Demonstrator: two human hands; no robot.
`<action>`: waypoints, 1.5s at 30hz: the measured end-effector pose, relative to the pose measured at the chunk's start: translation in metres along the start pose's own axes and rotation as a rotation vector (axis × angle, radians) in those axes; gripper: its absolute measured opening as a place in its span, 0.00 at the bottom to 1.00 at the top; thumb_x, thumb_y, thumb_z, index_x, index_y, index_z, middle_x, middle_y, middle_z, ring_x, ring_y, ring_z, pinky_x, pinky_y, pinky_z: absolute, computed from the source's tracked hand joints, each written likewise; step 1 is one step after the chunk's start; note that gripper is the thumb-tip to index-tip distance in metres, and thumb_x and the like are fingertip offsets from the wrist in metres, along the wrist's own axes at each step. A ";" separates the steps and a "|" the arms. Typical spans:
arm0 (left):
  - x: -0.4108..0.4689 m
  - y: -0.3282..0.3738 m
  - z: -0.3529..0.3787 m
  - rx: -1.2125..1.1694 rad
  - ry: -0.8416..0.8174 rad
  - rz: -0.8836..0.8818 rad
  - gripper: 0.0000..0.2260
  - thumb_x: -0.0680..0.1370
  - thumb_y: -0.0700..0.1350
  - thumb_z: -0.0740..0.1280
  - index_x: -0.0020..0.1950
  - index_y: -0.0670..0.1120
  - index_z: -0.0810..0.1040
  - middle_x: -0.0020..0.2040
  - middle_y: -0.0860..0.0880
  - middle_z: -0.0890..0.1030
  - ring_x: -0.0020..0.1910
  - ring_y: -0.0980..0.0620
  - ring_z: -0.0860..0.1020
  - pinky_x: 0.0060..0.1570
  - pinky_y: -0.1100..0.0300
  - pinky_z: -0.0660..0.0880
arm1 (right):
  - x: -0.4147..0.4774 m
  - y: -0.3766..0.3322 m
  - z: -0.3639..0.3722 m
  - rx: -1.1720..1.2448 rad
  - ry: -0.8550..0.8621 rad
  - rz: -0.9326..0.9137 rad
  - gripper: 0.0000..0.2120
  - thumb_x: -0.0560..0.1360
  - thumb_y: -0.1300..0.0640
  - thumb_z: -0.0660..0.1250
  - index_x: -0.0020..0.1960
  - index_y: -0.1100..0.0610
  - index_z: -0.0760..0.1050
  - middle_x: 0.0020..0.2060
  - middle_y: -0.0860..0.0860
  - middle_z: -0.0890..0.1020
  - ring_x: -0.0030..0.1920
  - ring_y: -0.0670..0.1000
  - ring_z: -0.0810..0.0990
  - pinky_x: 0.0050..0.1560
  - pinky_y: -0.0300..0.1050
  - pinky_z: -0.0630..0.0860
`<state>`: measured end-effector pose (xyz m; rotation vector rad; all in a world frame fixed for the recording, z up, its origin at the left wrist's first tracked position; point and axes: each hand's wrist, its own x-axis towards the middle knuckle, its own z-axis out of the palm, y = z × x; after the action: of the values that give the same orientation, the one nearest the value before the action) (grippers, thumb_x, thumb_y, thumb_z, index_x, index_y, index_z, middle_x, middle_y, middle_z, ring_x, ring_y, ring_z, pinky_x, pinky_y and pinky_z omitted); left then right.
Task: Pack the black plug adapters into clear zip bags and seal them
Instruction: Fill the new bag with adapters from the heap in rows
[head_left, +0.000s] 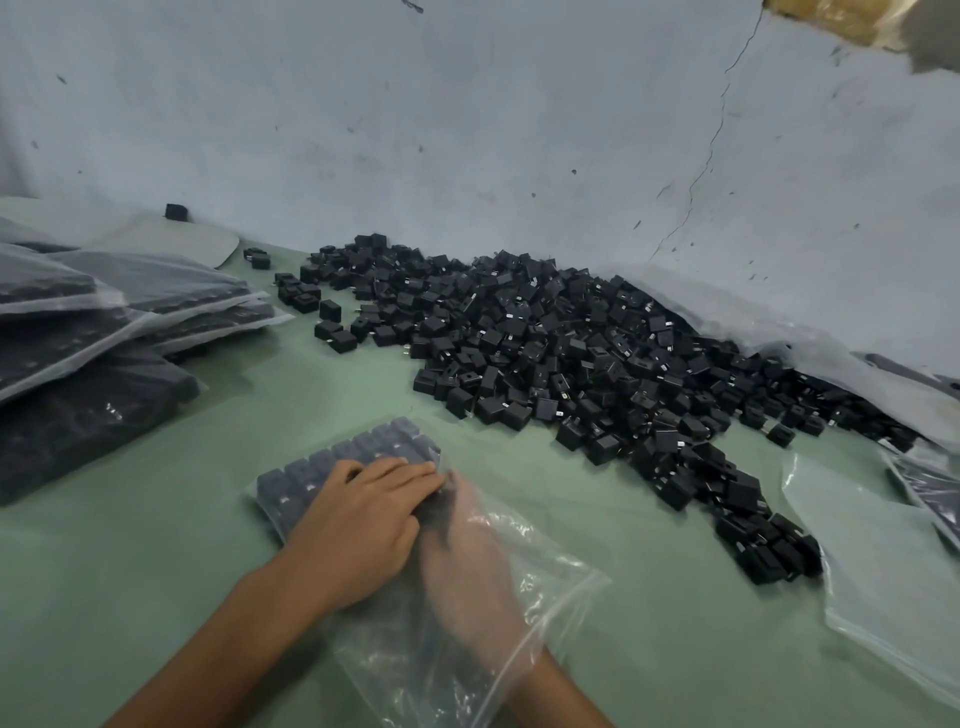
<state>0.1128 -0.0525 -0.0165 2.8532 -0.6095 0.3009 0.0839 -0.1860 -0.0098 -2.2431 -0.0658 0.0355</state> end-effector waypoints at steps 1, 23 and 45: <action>-0.001 0.000 -0.001 -0.004 -0.003 -0.001 0.25 0.78 0.48 0.53 0.76 0.58 0.67 0.75 0.61 0.67 0.73 0.59 0.65 0.65 0.57 0.58 | 0.000 0.000 -0.002 0.021 -0.015 -0.013 0.23 0.83 0.44 0.44 0.75 0.49 0.59 0.67 0.51 0.76 0.66 0.51 0.76 0.68 0.42 0.67; -0.002 -0.003 0.003 -0.071 0.007 -0.009 0.23 0.82 0.50 0.50 0.78 0.63 0.57 0.78 0.66 0.57 0.76 0.65 0.52 0.69 0.61 0.46 | 0.098 0.073 -0.190 -0.441 0.212 0.005 0.15 0.80 0.58 0.63 0.64 0.47 0.77 0.58 0.48 0.78 0.56 0.52 0.79 0.55 0.48 0.78; 0.001 -0.006 0.005 -0.073 -0.047 -0.025 0.28 0.77 0.54 0.43 0.78 0.63 0.59 0.78 0.64 0.60 0.77 0.62 0.56 0.70 0.58 0.50 | -0.062 0.081 -0.192 0.701 0.047 0.202 0.16 0.76 0.61 0.62 0.60 0.54 0.82 0.53 0.54 0.84 0.39 0.52 0.80 0.38 0.44 0.79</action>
<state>0.1173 -0.0487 -0.0218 2.8024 -0.5812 0.2033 0.0343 -0.3900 0.0462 -1.5407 0.1752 0.0988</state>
